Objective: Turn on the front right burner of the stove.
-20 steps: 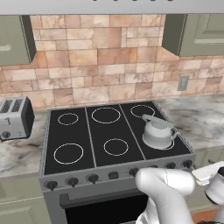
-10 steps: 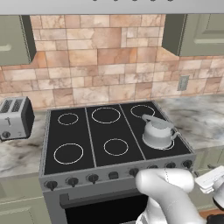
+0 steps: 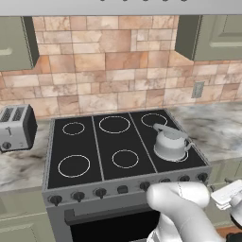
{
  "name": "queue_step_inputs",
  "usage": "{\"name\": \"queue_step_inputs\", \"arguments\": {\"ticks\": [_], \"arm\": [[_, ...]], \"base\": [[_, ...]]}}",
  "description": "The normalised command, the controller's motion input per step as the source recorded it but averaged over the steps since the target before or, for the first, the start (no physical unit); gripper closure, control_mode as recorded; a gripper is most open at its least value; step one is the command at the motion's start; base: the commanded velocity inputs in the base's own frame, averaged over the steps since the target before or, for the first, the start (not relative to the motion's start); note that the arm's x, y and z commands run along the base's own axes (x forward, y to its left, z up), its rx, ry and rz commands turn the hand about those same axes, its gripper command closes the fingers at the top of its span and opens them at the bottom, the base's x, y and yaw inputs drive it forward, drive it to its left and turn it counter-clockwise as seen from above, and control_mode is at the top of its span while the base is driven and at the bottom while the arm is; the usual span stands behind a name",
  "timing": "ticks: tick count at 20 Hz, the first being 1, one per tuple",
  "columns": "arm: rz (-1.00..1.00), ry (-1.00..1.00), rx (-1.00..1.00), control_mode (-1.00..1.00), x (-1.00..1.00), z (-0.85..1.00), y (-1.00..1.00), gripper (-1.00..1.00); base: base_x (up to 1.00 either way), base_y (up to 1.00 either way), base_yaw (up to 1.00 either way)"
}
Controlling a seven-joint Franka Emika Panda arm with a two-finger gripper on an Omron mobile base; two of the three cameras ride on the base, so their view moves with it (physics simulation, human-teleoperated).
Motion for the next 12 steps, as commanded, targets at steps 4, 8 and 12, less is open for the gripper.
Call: {"name": "queue_step_inputs", "arguments": {"ticks": [4,8,12], "arm": [[-0.1,-0.02,0.02,-1.0,0.01,0.0,0.21,-1.0],[-0.09,-0.03,0.02,-1.0,0.0,0.0,0.27,-1.0],[-0.05,0.0,0.02,-1.0,0.0,0.02,0.19,-1.0]], "base": [[0.0,0.0,0.0],[0.0,0.0,0.0],[0.0,0.0,0.0]]}}
